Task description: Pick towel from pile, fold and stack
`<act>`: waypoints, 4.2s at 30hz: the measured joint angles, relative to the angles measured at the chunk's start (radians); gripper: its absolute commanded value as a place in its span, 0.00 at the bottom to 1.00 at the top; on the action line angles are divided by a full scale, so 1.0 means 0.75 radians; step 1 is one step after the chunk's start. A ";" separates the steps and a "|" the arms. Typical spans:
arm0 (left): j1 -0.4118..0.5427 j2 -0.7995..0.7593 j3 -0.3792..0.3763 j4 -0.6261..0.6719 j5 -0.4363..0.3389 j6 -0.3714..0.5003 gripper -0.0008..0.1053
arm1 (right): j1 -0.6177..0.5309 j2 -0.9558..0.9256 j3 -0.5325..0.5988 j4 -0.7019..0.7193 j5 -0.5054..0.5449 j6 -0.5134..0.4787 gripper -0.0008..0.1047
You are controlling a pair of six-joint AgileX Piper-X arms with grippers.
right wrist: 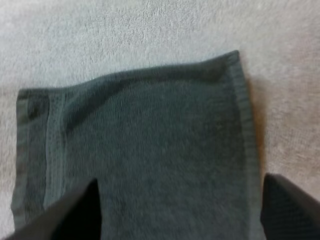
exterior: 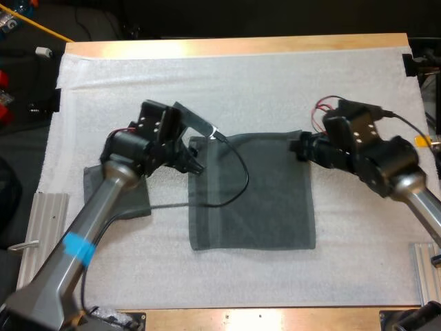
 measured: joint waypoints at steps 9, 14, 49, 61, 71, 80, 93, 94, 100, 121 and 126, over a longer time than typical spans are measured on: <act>0.000 -0.271 0.000 0.302 0.135 -0.173 0.59 | 0.000 -0.232 0.000 0.244 0.000 -0.088 0.62; 0.000 -0.440 0.014 0.412 0.195 -0.258 0.59 | 0.000 -0.350 0.000 0.366 0.000 -0.130 0.62; 0.000 -1.200 0.424 0.708 0.382 -0.517 0.59 | 0.000 -0.818 0.621 0.490 -0.226 -0.015 0.62; 0.000 -1.200 0.456 0.706 0.399 -0.517 0.59 | 0.000 -0.818 0.824 0.218 -0.374 0.168 0.62; 0.000 -1.200 0.456 0.706 0.402 -0.517 0.59 | 0.000 -0.759 0.995 -0.089 -0.468 0.380 0.62; 0.000 -1.200 0.456 0.706 0.402 -0.517 0.59 | 0.000 -0.521 1.018 -0.351 -0.469 0.543 0.62; 0.000 -1.200 0.456 0.706 0.402 -0.517 0.59 | 0.000 -0.229 1.018 -0.571 -0.469 0.642 0.62; 0.000 -1.200 0.456 0.706 0.402 -0.517 0.59 | 0.000 -0.215 1.018 -0.584 -0.470 0.649 0.62; 0.000 -1.200 0.456 0.706 0.402 -0.517 0.59 | 0.000 -0.153 1.018 -0.697 -0.519 0.694 0.62; 0.000 -1.200 0.456 0.673 0.402 -0.505 0.59 | 0.000 -0.126 1.018 -0.655 -0.552 0.703 0.35; 0.000 -1.200 0.466 0.650 0.402 -0.501 0.59 | 0.000 -0.126 1.018 -0.649 -0.552 0.703 0.33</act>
